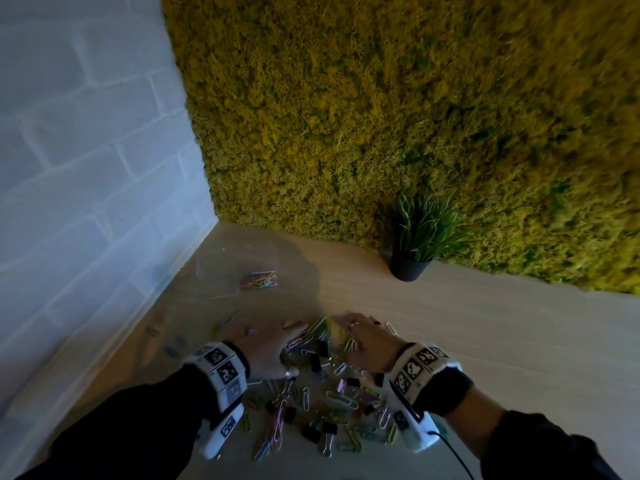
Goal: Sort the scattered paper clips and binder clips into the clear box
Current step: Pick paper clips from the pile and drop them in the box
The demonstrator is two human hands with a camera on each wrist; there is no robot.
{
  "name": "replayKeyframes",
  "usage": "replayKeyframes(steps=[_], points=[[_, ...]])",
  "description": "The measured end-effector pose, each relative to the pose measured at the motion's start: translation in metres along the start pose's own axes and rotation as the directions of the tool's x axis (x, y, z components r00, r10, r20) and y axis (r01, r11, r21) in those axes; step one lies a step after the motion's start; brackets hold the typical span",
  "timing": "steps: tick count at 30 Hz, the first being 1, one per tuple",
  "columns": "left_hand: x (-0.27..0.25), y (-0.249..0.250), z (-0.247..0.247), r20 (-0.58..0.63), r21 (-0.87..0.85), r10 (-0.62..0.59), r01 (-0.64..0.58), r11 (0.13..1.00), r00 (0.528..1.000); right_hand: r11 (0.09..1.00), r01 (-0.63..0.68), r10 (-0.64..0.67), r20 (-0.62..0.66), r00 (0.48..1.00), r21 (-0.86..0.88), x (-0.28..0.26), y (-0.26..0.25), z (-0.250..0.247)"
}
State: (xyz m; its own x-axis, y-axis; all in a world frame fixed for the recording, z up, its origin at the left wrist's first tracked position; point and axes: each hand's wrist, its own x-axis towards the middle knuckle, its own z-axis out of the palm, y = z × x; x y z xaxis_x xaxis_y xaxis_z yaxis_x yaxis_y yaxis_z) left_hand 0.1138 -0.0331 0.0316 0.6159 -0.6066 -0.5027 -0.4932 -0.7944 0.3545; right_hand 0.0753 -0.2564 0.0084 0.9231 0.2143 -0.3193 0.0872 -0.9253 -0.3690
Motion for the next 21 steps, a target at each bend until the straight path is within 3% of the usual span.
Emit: replayKeyframes(steps=[2,6,13,18,21], points=[[0.003,0.005,0.000,0.025,0.017,-0.015,0.014,1.000,1.000,0.999,-0.019,0.021,0.054,0.998,-0.034,0.001,-0.005,0.002],[0.006,0.004,0.010,-0.094,-0.103,-0.006,-0.004,0.995,0.996,0.996,0.028,-0.031,-0.038,0.999,-0.091,-0.003,-0.020,0.015],[0.007,0.003,0.023,-0.227,-0.138,-0.035,0.004,0.990,0.973,0.996,0.034,-0.025,-0.099,0.995,0.086,-0.002,-0.021,0.022],[0.013,0.001,0.024,-0.151,-0.275,-0.139,0.094,0.957,0.979,0.995,-0.030,0.040,-0.107,0.993,0.097,0.002,-0.025,0.011],[0.014,0.004,0.023,-0.145,-0.265,-0.162,0.119,0.957,0.976,0.985,-0.043,0.063,-0.114,0.992,0.167,0.001,-0.022,0.006]])
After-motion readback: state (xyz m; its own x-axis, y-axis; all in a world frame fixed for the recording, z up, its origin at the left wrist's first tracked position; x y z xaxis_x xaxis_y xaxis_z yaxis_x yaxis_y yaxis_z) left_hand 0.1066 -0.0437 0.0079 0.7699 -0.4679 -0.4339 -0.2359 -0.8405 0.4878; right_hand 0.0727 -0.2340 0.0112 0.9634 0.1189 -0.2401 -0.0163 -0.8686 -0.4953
